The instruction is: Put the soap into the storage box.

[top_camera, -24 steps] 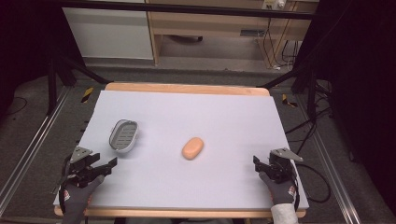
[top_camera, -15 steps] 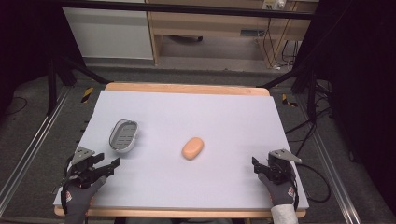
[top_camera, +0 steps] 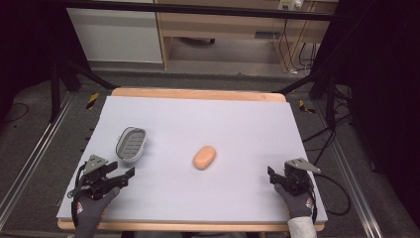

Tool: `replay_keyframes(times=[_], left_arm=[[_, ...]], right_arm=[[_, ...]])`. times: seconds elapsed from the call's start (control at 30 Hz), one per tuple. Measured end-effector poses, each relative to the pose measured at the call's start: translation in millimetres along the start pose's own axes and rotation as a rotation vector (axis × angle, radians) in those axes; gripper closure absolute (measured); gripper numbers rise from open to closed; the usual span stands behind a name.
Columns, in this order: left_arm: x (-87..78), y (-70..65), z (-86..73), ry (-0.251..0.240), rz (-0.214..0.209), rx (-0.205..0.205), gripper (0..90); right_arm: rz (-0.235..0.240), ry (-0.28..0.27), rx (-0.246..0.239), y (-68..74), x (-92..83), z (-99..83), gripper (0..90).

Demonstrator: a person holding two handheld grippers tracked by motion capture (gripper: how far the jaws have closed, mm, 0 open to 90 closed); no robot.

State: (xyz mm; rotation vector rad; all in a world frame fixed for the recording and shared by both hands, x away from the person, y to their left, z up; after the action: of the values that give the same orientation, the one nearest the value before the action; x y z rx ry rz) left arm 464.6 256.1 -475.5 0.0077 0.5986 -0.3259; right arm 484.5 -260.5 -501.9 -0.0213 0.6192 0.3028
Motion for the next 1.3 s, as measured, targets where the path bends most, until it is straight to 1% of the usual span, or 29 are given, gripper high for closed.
replay_keyframes(times=[0.2, 0.27, 0.33, 0.4, 0.6, 0.77, 0.8, 0.83, 0.9, 0.97, 1.1, 1.3], left_arm=[[-0.1, -7.6, 2.6, -0.001, -0.017, 0.021, 27.5], [-0.6, -11.2, 5.6, -0.007, -0.028, 0.025, 27.1], [-0.8, -12.4, 6.6, -0.008, -0.031, 0.022, 27.1], [-0.6, -14.2, 9.0, -0.007, -0.037, 0.028, 26.9], [-4.2, -19.8, 23.8, -0.030, -0.051, 0.044, 26.2], [-3.3, -24.6, 33.1, -0.037, -0.061, 0.056, 25.9], [-1.8, -27.9, 36.9, -0.040, -0.066, 0.059, 25.9], [-1.8, -27.9, 36.9, -0.040, -0.066, 0.059, 25.9], [-0.5, -32.3, 40.6, -0.043, -0.073, 0.065, 25.9], [1.0, -37.0, 44.1, -0.045, -0.080, 0.075, 25.9], [5.2, -47.8, 52.0, -0.049, -0.093, 0.086, 25.9], [14.3, -62.9, 59.1, -0.041, -0.108, 0.108, 25.9]], right_arm=[[0.005, 0.003, -0.003, 1.6, 0.1, 0.2, 32.9], [0.003, 0.008, -0.007, 2.5, 1.2, -0.3, 32.9], [0.004, 0.009, -0.006, 3.0, 1.5, -0.4, 32.9], [0.005, 0.009, -0.006, 3.3, 1.6, -0.2, 32.9], [0.012, 0.004, 0.000, 4.4, 0.0, 1.0, 32.9], [0.020, 0.003, -0.004, 5.8, -0.3, 1.9, 33.5], [0.021, 0.001, -0.002, 6.5, -0.8, 2.6, 33.9], [0.021, 0.001, -0.002, 6.5, -0.8, 2.6, 33.9], [0.022, -0.001, -0.002, 6.3, -1.5, 3.6, 34.8], [0.025, -0.004, 0.005, 6.5, -1.6, 4.3, 36.0], [0.034, -0.003, 0.003, 7.4, -2.2, 5.1, 39.0], [0.037, -0.006, -0.001, 8.1, -3.1, 6.4, 42.2]])
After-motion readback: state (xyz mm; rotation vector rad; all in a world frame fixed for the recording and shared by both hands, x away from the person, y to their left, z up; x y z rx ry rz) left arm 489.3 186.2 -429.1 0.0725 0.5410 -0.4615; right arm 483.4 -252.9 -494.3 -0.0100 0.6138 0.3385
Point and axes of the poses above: each handheld gripper's, and its own axes: x roughly forward along the jaws, z roughly out of its top, y roughly to its left, the point moved 6 cm from there along x, roughly forward along the jaws, and after that the axes turned 5 degrees about z, right-handed, at the moved point
